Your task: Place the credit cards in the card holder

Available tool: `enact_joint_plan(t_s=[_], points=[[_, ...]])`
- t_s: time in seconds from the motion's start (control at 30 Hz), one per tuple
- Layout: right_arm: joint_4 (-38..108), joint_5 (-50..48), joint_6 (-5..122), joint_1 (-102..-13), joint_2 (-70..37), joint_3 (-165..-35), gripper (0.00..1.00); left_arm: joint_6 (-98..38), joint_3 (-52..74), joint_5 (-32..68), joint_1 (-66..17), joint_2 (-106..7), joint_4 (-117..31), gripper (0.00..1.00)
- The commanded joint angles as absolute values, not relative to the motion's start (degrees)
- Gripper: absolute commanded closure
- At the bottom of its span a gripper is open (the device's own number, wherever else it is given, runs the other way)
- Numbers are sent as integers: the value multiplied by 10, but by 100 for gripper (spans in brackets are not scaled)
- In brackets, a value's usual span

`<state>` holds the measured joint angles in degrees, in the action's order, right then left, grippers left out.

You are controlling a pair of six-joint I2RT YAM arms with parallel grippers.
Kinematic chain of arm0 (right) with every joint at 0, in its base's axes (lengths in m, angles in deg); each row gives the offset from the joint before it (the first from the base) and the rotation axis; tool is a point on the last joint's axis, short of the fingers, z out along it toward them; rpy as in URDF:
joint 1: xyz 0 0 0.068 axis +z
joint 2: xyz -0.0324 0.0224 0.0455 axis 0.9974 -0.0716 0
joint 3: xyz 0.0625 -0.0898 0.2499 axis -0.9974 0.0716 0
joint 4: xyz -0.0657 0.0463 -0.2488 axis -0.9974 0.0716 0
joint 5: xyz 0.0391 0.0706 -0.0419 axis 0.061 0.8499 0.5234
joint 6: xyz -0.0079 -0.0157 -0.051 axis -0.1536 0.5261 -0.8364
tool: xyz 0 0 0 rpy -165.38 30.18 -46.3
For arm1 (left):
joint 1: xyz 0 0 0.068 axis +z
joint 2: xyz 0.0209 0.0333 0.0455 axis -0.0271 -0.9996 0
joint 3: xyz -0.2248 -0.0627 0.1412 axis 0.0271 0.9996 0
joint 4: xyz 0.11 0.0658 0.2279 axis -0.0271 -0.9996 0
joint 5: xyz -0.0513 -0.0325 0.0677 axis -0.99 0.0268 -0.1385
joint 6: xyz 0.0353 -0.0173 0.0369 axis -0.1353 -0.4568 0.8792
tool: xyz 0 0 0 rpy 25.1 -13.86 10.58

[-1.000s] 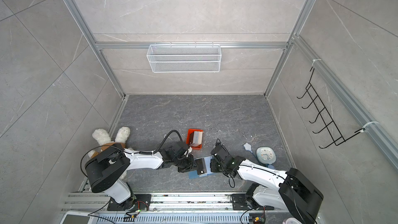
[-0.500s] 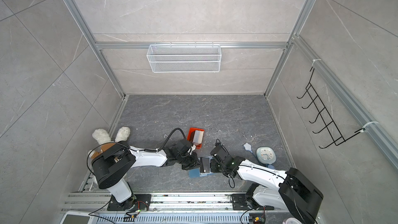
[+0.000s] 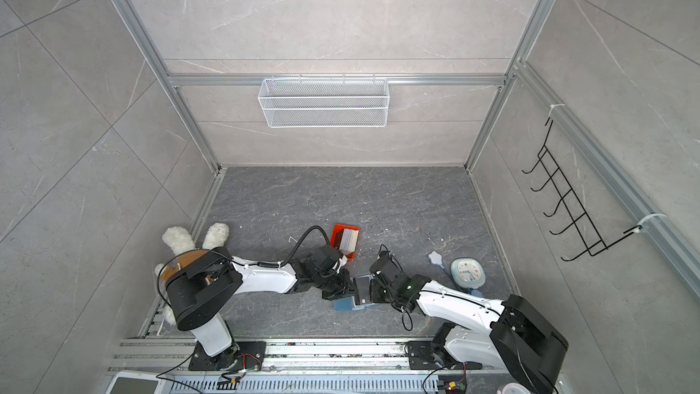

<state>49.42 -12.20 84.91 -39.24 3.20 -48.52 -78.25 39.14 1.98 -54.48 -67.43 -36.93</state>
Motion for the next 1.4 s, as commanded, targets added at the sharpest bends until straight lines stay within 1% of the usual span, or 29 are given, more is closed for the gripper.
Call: enact_joint_plan(t_s=[0.0,0.33,0.63,0.77,0.93,1.07,1.37], points=[[523,-124,871,-387,35,-478,79,-780,374,9,-558,-678,-367,88],[543,-125,885,-387,87,-480,77,-776,393,24,-558,-662,-380,91],[559,-130,901,-388,86,-470,79,-770,396,26,-558,-650,-388,91],[549,-122,909,-388,87,-460,79,-769,401,28,-558,-640,-390,90],[514,-91,918,-389,82,-443,75,-771,403,26,-560,-640,-388,88],[479,-70,927,-389,84,-427,74,-775,391,24,-569,-654,-382,88],[456,-52,927,-388,85,-422,75,-774,382,32,-570,-658,-383,87]])
